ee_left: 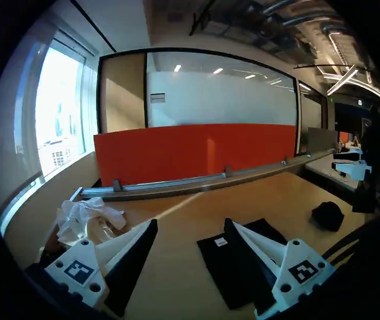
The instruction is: Fold towel
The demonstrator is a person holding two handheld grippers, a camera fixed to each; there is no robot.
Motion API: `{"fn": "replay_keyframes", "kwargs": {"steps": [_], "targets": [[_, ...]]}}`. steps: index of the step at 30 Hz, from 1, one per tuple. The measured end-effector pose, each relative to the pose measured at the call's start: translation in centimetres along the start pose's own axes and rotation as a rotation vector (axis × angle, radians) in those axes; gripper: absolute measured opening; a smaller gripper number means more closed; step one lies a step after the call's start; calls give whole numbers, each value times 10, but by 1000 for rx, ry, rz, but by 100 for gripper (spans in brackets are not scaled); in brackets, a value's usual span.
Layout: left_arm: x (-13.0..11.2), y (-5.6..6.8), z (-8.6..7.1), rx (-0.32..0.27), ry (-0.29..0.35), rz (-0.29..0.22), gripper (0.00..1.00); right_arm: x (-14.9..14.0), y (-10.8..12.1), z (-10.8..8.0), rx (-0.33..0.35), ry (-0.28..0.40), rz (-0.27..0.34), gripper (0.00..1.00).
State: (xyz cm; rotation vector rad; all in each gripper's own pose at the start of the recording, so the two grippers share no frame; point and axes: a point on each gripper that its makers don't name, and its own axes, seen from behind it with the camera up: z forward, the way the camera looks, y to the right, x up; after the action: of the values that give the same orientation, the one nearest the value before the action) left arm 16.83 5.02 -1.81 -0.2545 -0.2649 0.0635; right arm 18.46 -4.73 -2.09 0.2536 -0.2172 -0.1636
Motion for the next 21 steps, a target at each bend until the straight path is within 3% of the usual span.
{"fn": "replay_keyframes", "kwargs": {"steps": [9,21], "targets": [[-24,18,1,-102,-99,54,92,-18,-17,0,126,-111,-59,99],[-75,36,7,-151,-180,111,92,-71,-42,4,223,-217,-128,99]]}}
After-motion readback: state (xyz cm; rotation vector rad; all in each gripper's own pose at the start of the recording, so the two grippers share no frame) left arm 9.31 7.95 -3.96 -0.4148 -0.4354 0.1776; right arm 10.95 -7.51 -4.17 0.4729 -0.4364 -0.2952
